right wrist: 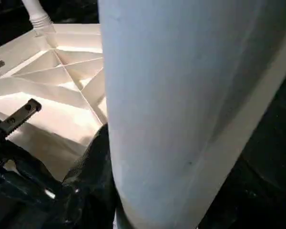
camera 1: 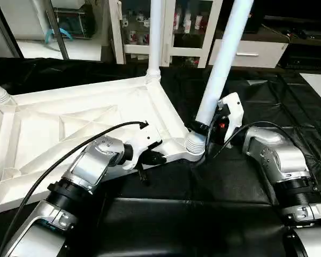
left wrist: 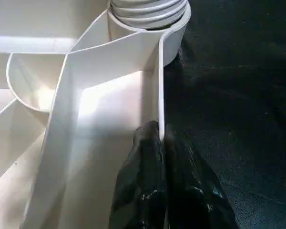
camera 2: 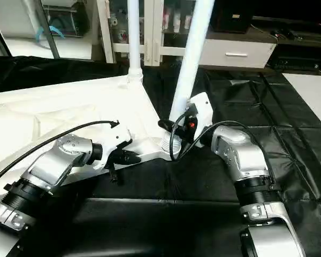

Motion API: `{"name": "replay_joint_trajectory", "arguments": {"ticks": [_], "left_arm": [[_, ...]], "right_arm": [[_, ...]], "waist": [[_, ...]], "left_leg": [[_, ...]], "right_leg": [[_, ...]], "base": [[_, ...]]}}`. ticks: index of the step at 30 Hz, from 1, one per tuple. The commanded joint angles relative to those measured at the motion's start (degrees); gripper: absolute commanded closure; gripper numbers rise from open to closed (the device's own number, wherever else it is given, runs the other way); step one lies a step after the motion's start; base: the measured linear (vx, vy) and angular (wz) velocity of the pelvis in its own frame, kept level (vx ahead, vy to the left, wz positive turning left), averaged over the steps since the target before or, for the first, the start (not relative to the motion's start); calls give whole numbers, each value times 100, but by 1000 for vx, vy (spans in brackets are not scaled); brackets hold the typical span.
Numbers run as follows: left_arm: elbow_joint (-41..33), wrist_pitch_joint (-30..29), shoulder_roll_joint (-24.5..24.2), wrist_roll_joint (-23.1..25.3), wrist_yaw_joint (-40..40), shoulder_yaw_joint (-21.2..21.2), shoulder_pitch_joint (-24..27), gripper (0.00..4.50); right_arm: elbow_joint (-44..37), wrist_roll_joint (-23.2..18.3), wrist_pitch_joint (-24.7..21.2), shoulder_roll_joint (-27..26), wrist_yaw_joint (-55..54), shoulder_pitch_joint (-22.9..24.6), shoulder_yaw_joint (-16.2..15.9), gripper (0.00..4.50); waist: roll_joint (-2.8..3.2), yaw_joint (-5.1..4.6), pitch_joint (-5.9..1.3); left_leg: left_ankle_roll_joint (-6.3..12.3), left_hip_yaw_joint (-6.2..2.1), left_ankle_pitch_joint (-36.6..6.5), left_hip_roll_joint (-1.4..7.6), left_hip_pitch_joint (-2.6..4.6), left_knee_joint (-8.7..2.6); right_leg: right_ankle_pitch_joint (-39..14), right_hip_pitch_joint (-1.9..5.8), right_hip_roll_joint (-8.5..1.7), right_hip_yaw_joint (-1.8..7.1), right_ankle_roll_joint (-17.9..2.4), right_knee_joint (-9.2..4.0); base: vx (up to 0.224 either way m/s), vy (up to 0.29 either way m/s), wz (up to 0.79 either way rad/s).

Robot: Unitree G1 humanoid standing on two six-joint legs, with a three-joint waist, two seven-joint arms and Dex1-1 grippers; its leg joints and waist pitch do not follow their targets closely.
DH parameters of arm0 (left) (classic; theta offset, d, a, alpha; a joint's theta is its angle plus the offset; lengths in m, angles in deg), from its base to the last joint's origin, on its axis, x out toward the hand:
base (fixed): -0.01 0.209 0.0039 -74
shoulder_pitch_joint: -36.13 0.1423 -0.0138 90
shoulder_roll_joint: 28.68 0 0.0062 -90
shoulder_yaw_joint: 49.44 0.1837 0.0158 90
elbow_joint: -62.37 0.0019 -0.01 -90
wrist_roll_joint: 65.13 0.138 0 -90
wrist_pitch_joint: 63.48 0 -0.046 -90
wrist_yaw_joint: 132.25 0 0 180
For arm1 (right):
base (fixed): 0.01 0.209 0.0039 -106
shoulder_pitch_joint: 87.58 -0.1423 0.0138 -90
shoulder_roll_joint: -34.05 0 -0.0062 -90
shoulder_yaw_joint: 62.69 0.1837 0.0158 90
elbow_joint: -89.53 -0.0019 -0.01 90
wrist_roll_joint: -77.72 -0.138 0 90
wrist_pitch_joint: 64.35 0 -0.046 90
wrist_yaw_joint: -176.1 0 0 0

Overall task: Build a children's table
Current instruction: Insert table leg to table base

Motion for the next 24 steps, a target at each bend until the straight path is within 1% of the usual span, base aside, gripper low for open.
{"name": "replay_joint_trajectory", "arguments": {"ticks": [1, 4, 6, 8, 11, 12, 13, 15, 17, 18, 19, 20, 21, 23, 24], "left_arm": [[98, -47, 55, 3, -13, 55, 112, 450], [106, -41, 64, 9, -34, 39, 112, 450], [135, -12, 79, 19, -85, 18, 101, 450], [149, -2, 83, 24, -102, 12, 95, 450], [188, 18, 98, 34, -140, -4, 75, 450], [201, 21, 103, 36, -145, -7, 66, 450], [214, 26, 107, 42, -145, -7, 57, 450], [230, 37, 110, 51, -148, -5, 46, 450], [242, 44, 111, 56, -152, -4, 39, 450], [259, 60, 111, 72, -154, 2, 23, 450], [264, 61, 111, 74, -152, 3, 17, 450], [273, 65, 111, 79, -145, 8, 10, 450], [283, 74, 112, 85, -138, 13, 5, 450], [304, 86, 118, 95, -126, 14, -7, 450], [318, 98, 120, 100, -117, 16, -14, 450]], "right_arm": [[143, 23, -18, -22, -47, 198, 9, 266], [136, 33, 26, -55, -74, 299, 47, 266], [45, -18, 45, -113, -170, 431, 175, 266], [2, -32, 53, -123, -198, 486, 206, 266], [-209, -72, 141, -143, -259, 744, 255, 266], [-317, -59, 186, -135, -272, 870, 233, 266], [-442, -6, 224, -120, -267, 1015, 189, 266], [-534, 100, 256, -68, -241, 1125, 90, 266], [-572, 152, 279, -42, -227, 1163, 41, 266], [-684, 222, 284, 13, -204, 1241, -48, 266], [-738, 236, 257, 37, -191, 1266, -85, 266], [-784, 253, 228, 66, -169, 1284, -128, 266], [-835, 272, 187, 101, -138, 1297, -179, 266], [-906, 311, 112, 178, -66, 1298, -289, 266], [-926, 323, 80, 211, -21, 1281, -339, 266]], "waist": [[-53, -10, -386], [-54, -9, -390], [-49, -12, -384], [-50, -8, -381], [-36, -2, -380], [-41, 8, -378], [-45, 13, -380], [-43, 23, -373], [-42, 18, -370], [-40, 14, -368], [-8, 11, -360], [0, 19, -362], [-8, 16, -365], [1, 17, -378], [-3, 15, -377]], "left_leg": [[191, -165, -407, 401, 83, -473], [200, -167, -384, 398, 78, -473], [192, -168, -429, 402, 84, -478], [172, -170, -468, 405, 89, -484], [153, -175, -463, 407, 88, -493], [157, -166, -488, 409, 101, -491], [155, -171, -487, 405, 94, -496], [148, -173, -540, 411, 98, -505], [129, -175, -579, 408, 97, -510], [123, -175, -604, 409, 100, -511], [78, -170, -702, 409, 117, -516], [77, -179, -702, 411, 117, -524], [90, -172, -710, 407, 117, -523], [108, -180, -629, 413, 108, -525], [118, -176, -615, 411, 108, -523]], "right_leg": [[-694, 262, -493, 239, -1488, -411], [-660, 264, -491, 239, -1479, -408], [-720, 255, -491, 238, -1474, -417], [-792, 256, -494, 240, -1450, -428], [-773, 254, -491, 240, -1420, -424], [-781, 241, -489, 244, -1398, -437], [-788, 250, -488, 241, -1393, -432], [-857, 242, -494, 241, -1364, -444], [-941, 239, -492, 238, -1346, -455], [-977, 233, -491, 240, -1346, -458], [-1017, 219, -477, 245, -1314, -481], [-1009, 231, -482, 244, -1312, -476], [-1009, 228, -483, 246, -1310, -481], [-927, 244, -485, 239, -1311, -470], [-902, 242, -484, 240, -1315, -470]], "base": [[0, 0, 0], [0, 0, 0], [0, 0, 0], [0, 0, 0], [0, 0, 0], [0, 0, 0], [0, 0, 0], [0, 0, 0], [0, 0, 0], [0, 0, 0], [0, 0, 0], [0, 0, 0], [0, 0, 0], [0, 0, 0], [0, 0, 0]]}}
